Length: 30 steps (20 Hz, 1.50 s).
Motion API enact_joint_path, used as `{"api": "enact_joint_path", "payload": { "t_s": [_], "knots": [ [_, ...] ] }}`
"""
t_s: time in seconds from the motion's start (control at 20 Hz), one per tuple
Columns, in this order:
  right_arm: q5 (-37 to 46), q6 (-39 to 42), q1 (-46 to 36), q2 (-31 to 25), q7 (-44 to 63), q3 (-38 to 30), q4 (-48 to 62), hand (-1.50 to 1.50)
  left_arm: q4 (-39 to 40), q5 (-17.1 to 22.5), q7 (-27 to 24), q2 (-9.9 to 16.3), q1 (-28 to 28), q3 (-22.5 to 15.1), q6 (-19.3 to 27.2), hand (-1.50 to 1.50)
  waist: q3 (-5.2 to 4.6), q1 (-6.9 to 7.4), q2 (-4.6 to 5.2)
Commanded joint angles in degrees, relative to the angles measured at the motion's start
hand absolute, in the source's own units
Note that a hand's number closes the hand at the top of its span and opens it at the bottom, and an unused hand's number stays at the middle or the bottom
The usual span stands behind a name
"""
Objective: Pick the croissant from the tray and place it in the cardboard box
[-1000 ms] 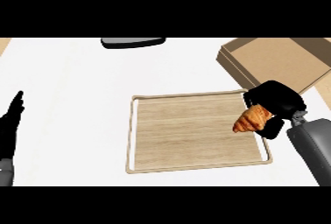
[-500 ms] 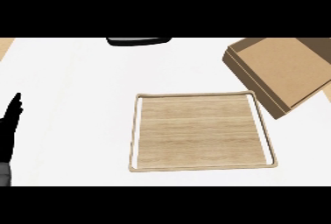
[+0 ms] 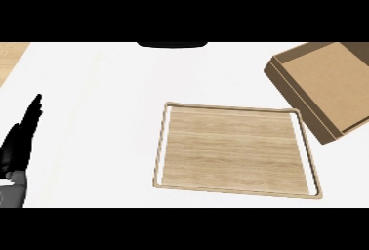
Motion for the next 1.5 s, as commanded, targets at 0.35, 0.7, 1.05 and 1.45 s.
{"api": "enact_joint_path", "payload": {
  "t_s": [0.35, 0.7, 1.05, 1.45],
  "knots": [
    [0.0, 4.5, -20.2, 4.0, 9.4, 2.9, 11.4, 1.50, 3.3, -0.9, -1.6, 0.1, -2.5, 0.6, -0.6, 0.00, -0.13, 1.28, 0.13],
    [1.0, 6.0, -30.6, 7.7, 17.4, 4.0, 17.6, 1.50, 0.0, -2.3, 2.3, -1.9, -3.8, -1.6, 0.1, 0.00, -0.05, 2.65, 0.50],
    [2.4, -0.5, -31.2, 11.5, 17.7, 4.1, 22.9, 1.50, 1.2, -0.8, 1.2, 0.1, -5.0, 0.0, -2.6, 0.00, 0.05, 3.49, 1.17],
    [3.8, -5.1, -32.7, 14.5, 26.1, 4.2, 27.3, -1.50, 1.4, -1.4, -0.3, -1.6, -6.1, -1.3, -1.9, 0.00, 0.11, 5.09, 2.26]
  ]
}}
